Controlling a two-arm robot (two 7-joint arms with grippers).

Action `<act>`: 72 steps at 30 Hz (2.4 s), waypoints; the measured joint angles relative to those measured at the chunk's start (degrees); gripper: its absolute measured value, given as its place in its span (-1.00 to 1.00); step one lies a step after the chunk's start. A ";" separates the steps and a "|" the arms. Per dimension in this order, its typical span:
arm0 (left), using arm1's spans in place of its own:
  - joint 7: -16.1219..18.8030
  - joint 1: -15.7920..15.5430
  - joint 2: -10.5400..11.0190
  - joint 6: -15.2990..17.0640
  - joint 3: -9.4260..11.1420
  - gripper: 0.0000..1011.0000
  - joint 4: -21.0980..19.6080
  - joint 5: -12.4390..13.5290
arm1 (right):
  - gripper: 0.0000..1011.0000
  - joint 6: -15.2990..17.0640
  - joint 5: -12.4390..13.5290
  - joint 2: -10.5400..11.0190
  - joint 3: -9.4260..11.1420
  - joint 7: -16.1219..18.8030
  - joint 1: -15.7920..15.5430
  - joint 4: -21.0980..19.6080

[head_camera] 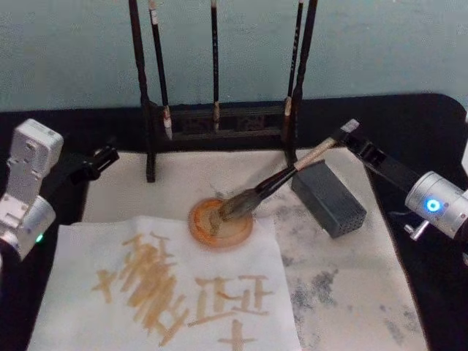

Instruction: Pick up the brush from the inkstone, write on the paper, then place the brush back to its original position.

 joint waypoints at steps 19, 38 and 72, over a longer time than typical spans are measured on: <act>0.00 0.00 0.00 0.00 0.00 0.98 0.00 0.00 | -0.68 -3.21 -5.29 4.21 -2.48 -3.28 -0.75 -9.28; 0.00 0.00 0.00 0.00 0.00 0.98 0.00 0.00 | -0.68 -2.89 -4.61 7.77 -3.14 -0.63 -2.61 -19.63; 0.00 0.00 0.00 0.00 0.00 0.98 0.00 0.00 | -0.68 -5.56 -24.22 7.00 -10.89 1.27 -4.53 -25.82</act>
